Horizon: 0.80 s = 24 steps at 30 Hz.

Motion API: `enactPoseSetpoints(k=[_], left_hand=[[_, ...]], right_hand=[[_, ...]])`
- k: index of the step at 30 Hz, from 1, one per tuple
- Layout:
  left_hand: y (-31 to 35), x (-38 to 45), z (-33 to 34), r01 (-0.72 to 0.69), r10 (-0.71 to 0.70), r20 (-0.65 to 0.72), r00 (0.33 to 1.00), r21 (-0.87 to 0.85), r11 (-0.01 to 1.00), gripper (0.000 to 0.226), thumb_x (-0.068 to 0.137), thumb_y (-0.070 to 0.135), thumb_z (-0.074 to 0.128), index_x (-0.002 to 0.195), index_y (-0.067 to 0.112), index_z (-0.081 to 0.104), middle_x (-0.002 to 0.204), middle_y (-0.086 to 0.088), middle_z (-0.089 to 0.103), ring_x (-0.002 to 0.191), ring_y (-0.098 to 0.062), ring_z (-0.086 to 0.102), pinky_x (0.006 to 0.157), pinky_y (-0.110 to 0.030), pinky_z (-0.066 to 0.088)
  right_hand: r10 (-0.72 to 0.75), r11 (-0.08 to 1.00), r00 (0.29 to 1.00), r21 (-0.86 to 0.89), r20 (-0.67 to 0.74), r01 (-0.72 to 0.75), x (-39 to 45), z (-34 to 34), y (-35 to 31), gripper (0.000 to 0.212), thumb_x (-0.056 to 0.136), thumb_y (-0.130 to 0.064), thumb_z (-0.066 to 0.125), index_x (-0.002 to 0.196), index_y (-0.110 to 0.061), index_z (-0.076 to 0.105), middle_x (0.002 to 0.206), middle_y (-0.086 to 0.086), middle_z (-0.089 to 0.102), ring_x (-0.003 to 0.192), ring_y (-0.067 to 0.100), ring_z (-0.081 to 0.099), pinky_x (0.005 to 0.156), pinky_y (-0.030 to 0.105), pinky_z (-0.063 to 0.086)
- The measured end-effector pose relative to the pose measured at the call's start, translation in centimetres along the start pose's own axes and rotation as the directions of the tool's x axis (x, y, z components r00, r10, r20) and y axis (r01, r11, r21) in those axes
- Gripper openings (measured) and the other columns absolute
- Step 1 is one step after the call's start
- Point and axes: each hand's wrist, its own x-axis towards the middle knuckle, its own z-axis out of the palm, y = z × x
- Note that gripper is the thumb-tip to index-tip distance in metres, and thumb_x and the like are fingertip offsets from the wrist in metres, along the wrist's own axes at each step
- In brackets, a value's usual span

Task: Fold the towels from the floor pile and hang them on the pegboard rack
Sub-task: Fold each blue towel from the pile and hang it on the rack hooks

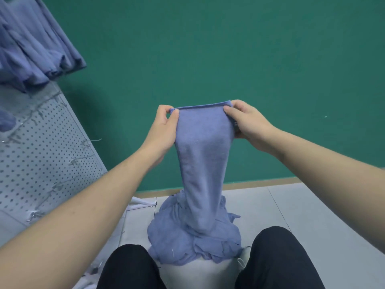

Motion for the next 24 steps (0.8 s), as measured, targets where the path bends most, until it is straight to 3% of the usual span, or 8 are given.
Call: enactPoseSetpoints(k=[4, 7, 11, 14, 17, 19, 22, 24], left_hand=[[1.6, -0.6, 0.5, 0.207, -0.219, -0.022, 0.975, -0.244, 0.947, 0.017, 0.103, 0.036, 0.051, 0.107, 0.021, 0.059, 0.094, 0.004, 0.065, 0.073, -0.013, 0.056, 0.065, -0.029, 0.044], [2.8, -1.5, 0.5, 0.537, -0.473, 0.265, 0.84, -0.534, 0.653, 0.03, 0.102, 0.037, 0.054, 0.112, 0.013, 0.068, 0.102, -0.007, 0.076, 0.082, -0.022, 0.074, 0.077, -0.033, 0.056], [2.5, -4.0, 0.2, 0.664, -0.431, 0.506, 0.747, -0.548, 0.508, 0.058, 0.095, 0.056, 0.056, 0.126, 0.008, 0.067, 0.126, -0.017, 0.067, 0.111, -0.032, 0.066, 0.102, -0.043, 0.048], [1.2, -6.1, 0.6, 0.598, -0.316, 0.524, 0.791, -0.555, 0.578, 0.042, 0.098, 0.036, 0.055, 0.124, 0.007, 0.069, 0.13, -0.016, 0.065, 0.117, -0.029, 0.064, 0.104, -0.043, 0.047], [0.6, -7.7, 1.1, 0.526, -0.286, 0.469, 0.835, -0.529, 0.666, 0.031, 0.099, 0.024, 0.054, 0.122, 0.011, 0.07, 0.124, -0.008, 0.07, 0.111, -0.02, 0.069, 0.09, -0.035, 0.054], [0.7, -8.0, 1.4, 0.448, -0.268, 0.394, 0.879, -0.491, 0.747, 0.03, 0.102, 0.022, 0.052, 0.129, 0.015, 0.063, 0.124, -0.004, 0.071, 0.111, -0.017, 0.069, 0.087, -0.033, 0.055], [1.4, -7.9, 1.8, 0.362, -0.249, 0.311, 0.917, -0.391, 0.846, 0.026, 0.104, 0.022, 0.051, 0.128, 0.02, 0.061, 0.121, 0.003, 0.073, 0.111, -0.013, 0.069, 0.09, -0.033, 0.054], [1.7, -7.7, 2.3, 0.337, -0.249, 0.272, 0.93, -0.354, 0.872, 0.024, 0.104, 0.021, 0.051, 0.126, 0.02, 0.062, 0.118, 0.003, 0.073, 0.111, -0.012, 0.069, 0.094, -0.034, 0.053]], right_hand=[[0.001, 0.997, 0.997, -0.077, -0.08, -0.007, -0.7, 1.4, -1.5, 0.022, 0.104, -0.037, 0.039, 0.097, -0.025, 0.056, 0.09, -0.007, 0.058, 0.077, 0.014, 0.054, 0.067, 0.033, 0.049], [0.067, 0.997, 0.994, 0.053, -0.09, -0.062, -1.3, 2.6, -2.5, 0.023, 0.104, -0.03, 0.038, 0.095, -0.022, 0.057, 0.09, -0.006, 0.061, 0.076, 0.013, 0.055, 0.065, 0.028, 0.045], [0.182, 0.931, 0.983, 0.329, -0.033, -0.161, -2.1, 4.0, -3.9, 0.019, 0.103, -0.02, 0.042, 0.095, -0.016, 0.06, 0.09, 0.002, 0.065, 0.083, 0.02, 0.061, 0.08, 0.036, 0.053], [0.24, 0.886, 0.971, 0.41, -0.006, -0.217, -2.2, 4.1, -4.6, 0.019, 0.104, -0.017, 0.044, 0.094, -0.013, 0.06, 0.091, 0.007, 0.066, 0.087, 0.023, 0.065, 0.091, 0.042, 0.056], [0.202, 0.941, 0.978, 0.285, -0.046, -0.181, -2.1, 3.5, -4.8, 0.02, 0.103, -0.018, 0.043, 0.093, -0.015, 0.06, 0.089, 0.003, 0.065, 0.076, 0.018, 0.064, 0.069, 0.028, 0.057], [0.135, 0.989, 0.988, 0.073, -0.081, -0.129, -1.9, 2.8, -4.4, 0.02, 0.103, -0.023, 0.041, 0.091, -0.015, 0.055, 0.083, 0.001, 0.058, 0.067, 0.017, 0.053, 0.051, 0.021, 0.044], [0.05, 0.993, 0.996, -0.103, -0.069, -0.057, -1.4, 2.1, -3.4, 0.016, 0.1, -0.026, 0.043, 0.091, -0.017, 0.052, 0.08, 0.004, 0.046, 0.07, 0.02, 0.039, 0.052, 0.026, 0.029], [0.083, 0.997, 0.99, 0.008, -0.11, -0.083, -1.5, 1.9, -3.0, 0.013, 0.098, -0.025, 0.052, 0.086, -0.019, 0.053, 0.076, 0.002, 0.049, 0.067, 0.02, 0.043, 0.054, 0.026, 0.035]])
